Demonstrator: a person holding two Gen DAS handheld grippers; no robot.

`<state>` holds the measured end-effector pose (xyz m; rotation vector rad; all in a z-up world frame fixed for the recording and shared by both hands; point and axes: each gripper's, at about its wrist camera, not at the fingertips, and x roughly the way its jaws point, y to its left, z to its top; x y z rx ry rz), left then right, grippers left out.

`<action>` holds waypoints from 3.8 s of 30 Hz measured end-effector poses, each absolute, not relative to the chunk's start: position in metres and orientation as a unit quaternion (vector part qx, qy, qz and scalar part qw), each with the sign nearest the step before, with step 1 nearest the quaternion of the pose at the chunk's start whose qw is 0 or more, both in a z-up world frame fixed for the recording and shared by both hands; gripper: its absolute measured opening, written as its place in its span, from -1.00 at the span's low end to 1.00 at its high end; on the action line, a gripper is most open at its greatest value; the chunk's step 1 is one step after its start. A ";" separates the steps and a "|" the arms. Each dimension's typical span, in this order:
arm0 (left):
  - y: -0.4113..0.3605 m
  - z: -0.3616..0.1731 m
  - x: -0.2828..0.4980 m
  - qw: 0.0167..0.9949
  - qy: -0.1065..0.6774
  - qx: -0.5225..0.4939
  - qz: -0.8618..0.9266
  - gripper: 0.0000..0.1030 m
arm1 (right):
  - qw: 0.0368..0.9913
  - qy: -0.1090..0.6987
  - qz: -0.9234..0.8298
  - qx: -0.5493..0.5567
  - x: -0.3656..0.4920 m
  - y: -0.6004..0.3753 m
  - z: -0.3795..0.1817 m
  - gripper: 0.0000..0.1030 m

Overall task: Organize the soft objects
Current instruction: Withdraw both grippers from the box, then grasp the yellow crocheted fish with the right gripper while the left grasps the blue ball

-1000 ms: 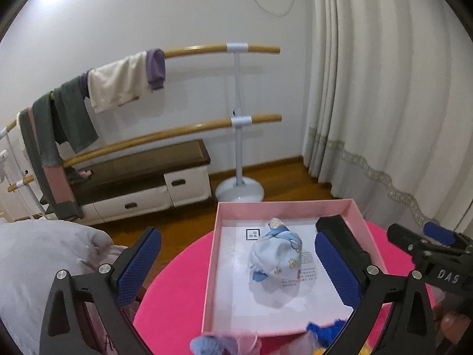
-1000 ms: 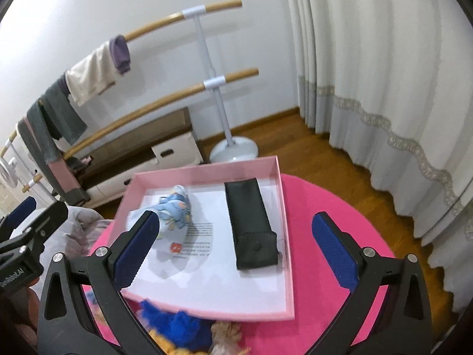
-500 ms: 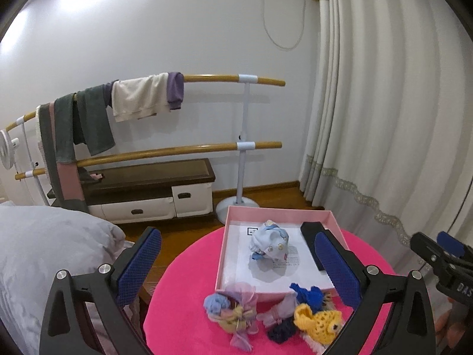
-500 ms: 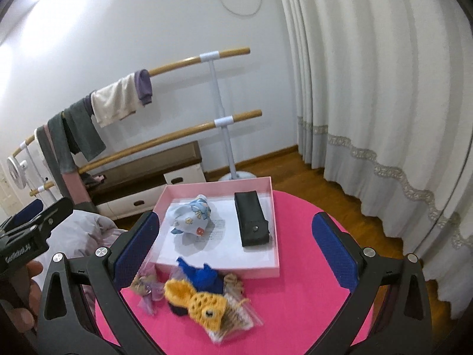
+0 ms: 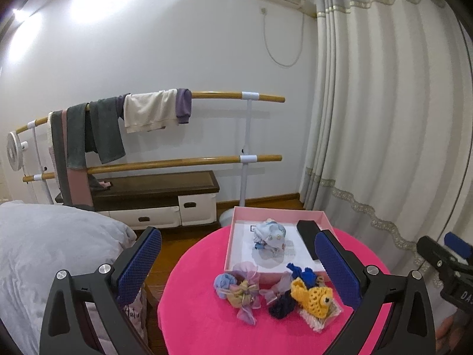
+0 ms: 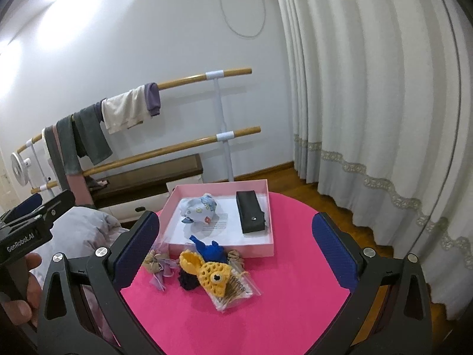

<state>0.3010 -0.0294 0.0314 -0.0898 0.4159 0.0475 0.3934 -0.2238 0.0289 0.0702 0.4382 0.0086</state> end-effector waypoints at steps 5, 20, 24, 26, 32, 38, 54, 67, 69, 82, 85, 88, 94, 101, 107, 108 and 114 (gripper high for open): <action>-0.027 0.020 0.269 0.977 0.205 -0.048 0.022 1.00 | 0.978 0.208 0.005 0.024 0.381 -0.220 0.030 1.00; -0.022 0.032 0.248 0.974 0.218 -0.058 0.033 1.00 | 0.975 0.220 0.006 0.020 0.376 -0.220 0.021 1.00; -0.021 0.032 0.249 0.973 0.218 -0.060 0.035 1.00 | 0.976 0.218 0.006 0.020 0.376 -0.220 0.020 1.00; -0.022 0.032 0.250 0.973 0.220 -0.060 0.035 1.00 | 0.976 0.218 0.006 0.021 0.376 -0.220 0.020 1.00; -0.020 0.026 0.256 0.971 0.228 -0.058 0.033 1.00 | 0.975 0.221 0.004 0.019 0.377 -0.219 0.019 1.00; -0.018 0.011 0.272 0.965 0.255 -0.057 0.035 1.00 | 0.969 0.247 0.009 0.012 0.392 -0.222 0.004 1.00; -0.024 -0.049 0.367 0.932 0.357 -0.046 0.032 1.00 | 0.929 0.367 0.045 0.010 0.458 -0.219 -0.082 1.00; -0.024 -0.110 0.431 0.908 0.411 -0.074 0.022 1.00 | 0.907 0.416 0.069 0.011 0.497 -0.208 -0.126 0.98; -0.024 -0.116 0.436 0.906 0.416 -0.075 0.023 1.00 | 0.904 0.420 0.077 0.011 0.502 -0.205 -0.131 0.91; 0.010 -0.111 0.432 0.920 0.374 -0.103 0.050 1.00 | 0.899 0.427 0.099 0.012 0.514 -0.191 -0.144 0.71; 0.014 -0.112 0.445 0.920 0.375 -0.092 0.059 1.00 | 0.897 0.430 0.098 0.013 0.517 -0.190 -0.147 0.63; 0.014 -0.114 0.462 0.920 0.379 -0.081 0.060 1.00 | 0.897 0.431 0.098 0.015 0.519 -0.188 -0.148 0.57; 0.003 -0.134 0.498 0.907 0.418 -0.046 0.035 1.00 | 0.895 0.433 0.105 0.008 0.521 -0.179 -0.150 0.41; 0.011 -0.153 0.523 0.894 0.441 -0.083 0.006 0.79 | 0.893 0.435 0.118 0.001 0.525 -0.172 -0.154 -0.03; 0.012 -0.150 0.524 0.889 0.447 -0.091 -0.030 -0.27 | 0.898 0.423 0.123 0.015 0.518 -0.177 -0.148 -0.44; 0.015 -0.148 0.521 0.890 0.446 -0.093 -0.029 -0.28 | 0.899 0.421 0.121 0.018 0.517 -0.180 -0.147 -0.44; 0.026 -0.135 0.494 0.901 0.424 -0.093 -0.001 -0.30 | 0.903 0.412 0.115 0.040 0.509 -0.197 -0.135 -0.44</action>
